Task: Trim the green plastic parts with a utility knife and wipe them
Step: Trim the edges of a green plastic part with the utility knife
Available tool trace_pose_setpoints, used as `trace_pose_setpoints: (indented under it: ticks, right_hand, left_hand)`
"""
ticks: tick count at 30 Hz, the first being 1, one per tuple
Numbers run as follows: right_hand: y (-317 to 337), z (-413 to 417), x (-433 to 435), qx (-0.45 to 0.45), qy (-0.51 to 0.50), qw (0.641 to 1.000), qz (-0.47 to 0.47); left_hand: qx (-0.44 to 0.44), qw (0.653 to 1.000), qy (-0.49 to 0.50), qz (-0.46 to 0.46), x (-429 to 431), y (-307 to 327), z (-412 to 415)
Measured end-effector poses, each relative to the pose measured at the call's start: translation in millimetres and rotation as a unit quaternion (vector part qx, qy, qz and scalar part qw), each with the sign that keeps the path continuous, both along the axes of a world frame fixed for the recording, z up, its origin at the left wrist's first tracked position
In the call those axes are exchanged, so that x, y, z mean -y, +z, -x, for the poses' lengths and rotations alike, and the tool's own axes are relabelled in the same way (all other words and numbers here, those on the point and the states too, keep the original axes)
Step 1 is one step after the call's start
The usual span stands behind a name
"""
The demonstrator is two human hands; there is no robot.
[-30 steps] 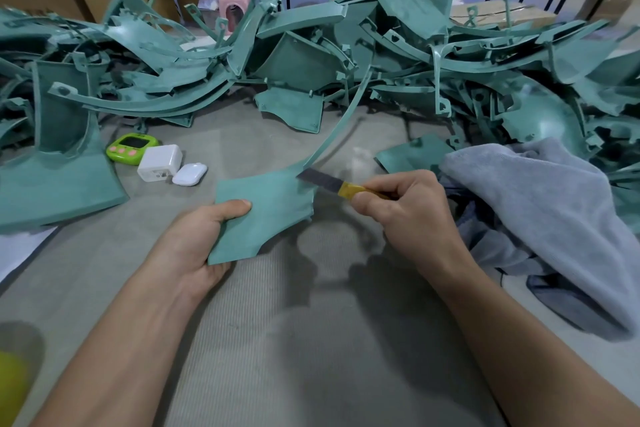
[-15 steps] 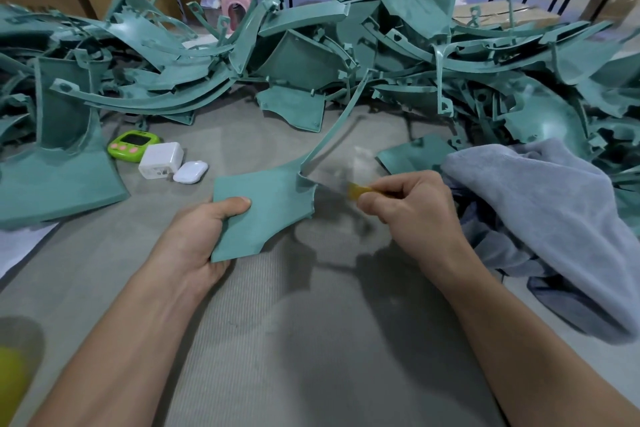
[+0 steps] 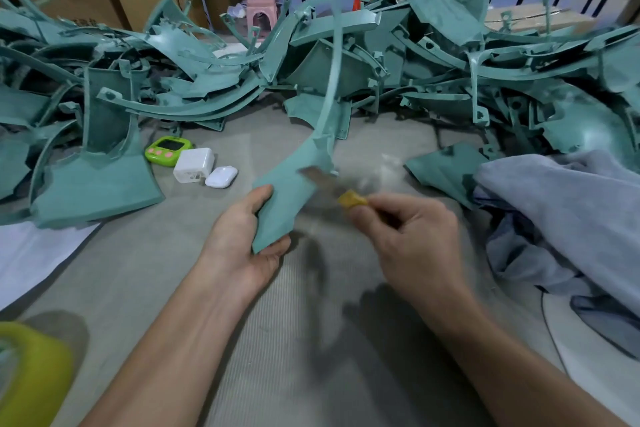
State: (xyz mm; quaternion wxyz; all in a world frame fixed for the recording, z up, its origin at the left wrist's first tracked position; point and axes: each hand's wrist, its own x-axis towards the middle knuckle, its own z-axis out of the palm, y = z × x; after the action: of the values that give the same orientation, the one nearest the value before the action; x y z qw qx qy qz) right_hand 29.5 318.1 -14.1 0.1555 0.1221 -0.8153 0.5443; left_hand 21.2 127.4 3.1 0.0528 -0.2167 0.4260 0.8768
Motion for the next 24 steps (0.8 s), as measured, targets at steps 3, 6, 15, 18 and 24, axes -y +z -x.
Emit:
trace_pose_setpoints:
  ticks: [3, 6, 15, 18, 24]
  right_hand:
    - [3, 1, -5, -0.034, -0.004, 0.999, 0.016]
    - [4, -8, -1, -0.025, 0.128, 0.991, -0.042]
    - [1, -2, 2, 0.047, 0.085, 0.995, 0.032]
    - [0, 8, 1, 0.09, 0.023, 0.995, 0.029]
    - [9, 15, -8, 0.34, 0.135, 0.826, 0.429]
  left_hand:
    - [-0.008, 0.999, -0.003, 0.034, -3, 1, -1]
    - [-0.008, 0.999, -0.008, 0.03, -7, 2, -3]
    - [-0.015, 0.998, 0.038, 0.046, -2, -6, 2]
    - [-0.015, 0.995, 0.08, 0.064, -4, -9, 1]
    - [-0.101, 0.981, 0.07, 0.152, -14, -16, -3]
